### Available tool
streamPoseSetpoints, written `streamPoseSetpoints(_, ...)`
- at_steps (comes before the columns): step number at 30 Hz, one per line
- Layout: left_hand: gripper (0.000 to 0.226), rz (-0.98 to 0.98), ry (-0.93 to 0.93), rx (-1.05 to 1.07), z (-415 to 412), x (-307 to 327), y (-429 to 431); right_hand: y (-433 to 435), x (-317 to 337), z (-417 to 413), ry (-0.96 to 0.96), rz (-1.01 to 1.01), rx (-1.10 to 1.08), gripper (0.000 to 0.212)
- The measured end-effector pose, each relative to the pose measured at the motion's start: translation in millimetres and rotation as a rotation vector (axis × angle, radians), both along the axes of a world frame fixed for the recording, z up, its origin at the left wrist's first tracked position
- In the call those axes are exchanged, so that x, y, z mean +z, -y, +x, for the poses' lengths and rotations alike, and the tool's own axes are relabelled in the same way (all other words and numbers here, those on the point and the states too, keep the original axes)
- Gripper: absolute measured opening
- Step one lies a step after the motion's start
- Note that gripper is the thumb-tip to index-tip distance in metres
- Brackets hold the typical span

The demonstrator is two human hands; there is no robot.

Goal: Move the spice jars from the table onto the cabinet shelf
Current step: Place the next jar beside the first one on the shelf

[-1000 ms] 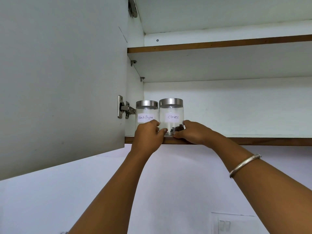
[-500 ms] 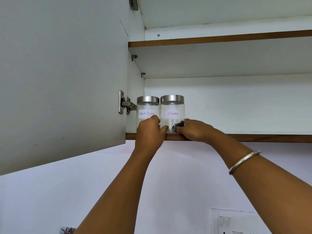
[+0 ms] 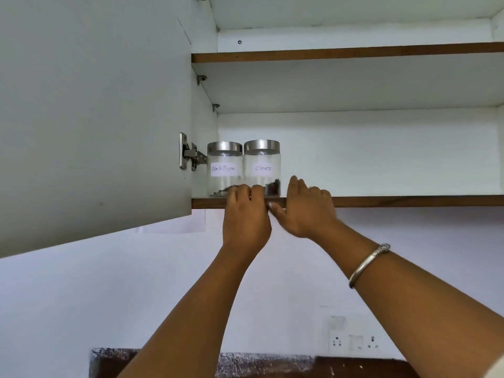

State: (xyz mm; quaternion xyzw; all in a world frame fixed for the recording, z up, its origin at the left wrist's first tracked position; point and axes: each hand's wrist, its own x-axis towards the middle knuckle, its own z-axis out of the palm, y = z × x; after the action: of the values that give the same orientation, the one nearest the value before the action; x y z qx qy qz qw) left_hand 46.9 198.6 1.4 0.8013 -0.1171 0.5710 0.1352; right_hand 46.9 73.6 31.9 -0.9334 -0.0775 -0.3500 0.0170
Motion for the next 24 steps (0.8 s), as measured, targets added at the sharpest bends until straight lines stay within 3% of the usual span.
streamPoseSetpoints(3, 0.058, 0.056, -0.080, -0.107, -8.5, -24.3, 19.0, 9.2, -24.8, -18.4, 0.048, -0.086, 0.069, 0.077)
streamPoseSetpoints(7, 0.079, 0.128, -0.262, -0.273, -26.1, -64.0, 52.3, 34.8, -64.4, -47.9, -0.044, 0.035, 0.142, 0.074)
streamPoseSetpoints(17, 0.086, 0.282, -0.652, -0.674, -116.4, -211.1, 195.7, 180.8, -216.7, -162.3, -0.460, 0.164, -0.090, 0.076)
streamPoseSetpoints(24, 0.089, 0.386, -0.909, -0.758, -207.6, -356.2, 328.3, 303.4, -354.1, -252.4, -0.727, 0.080, -0.207, 0.074)
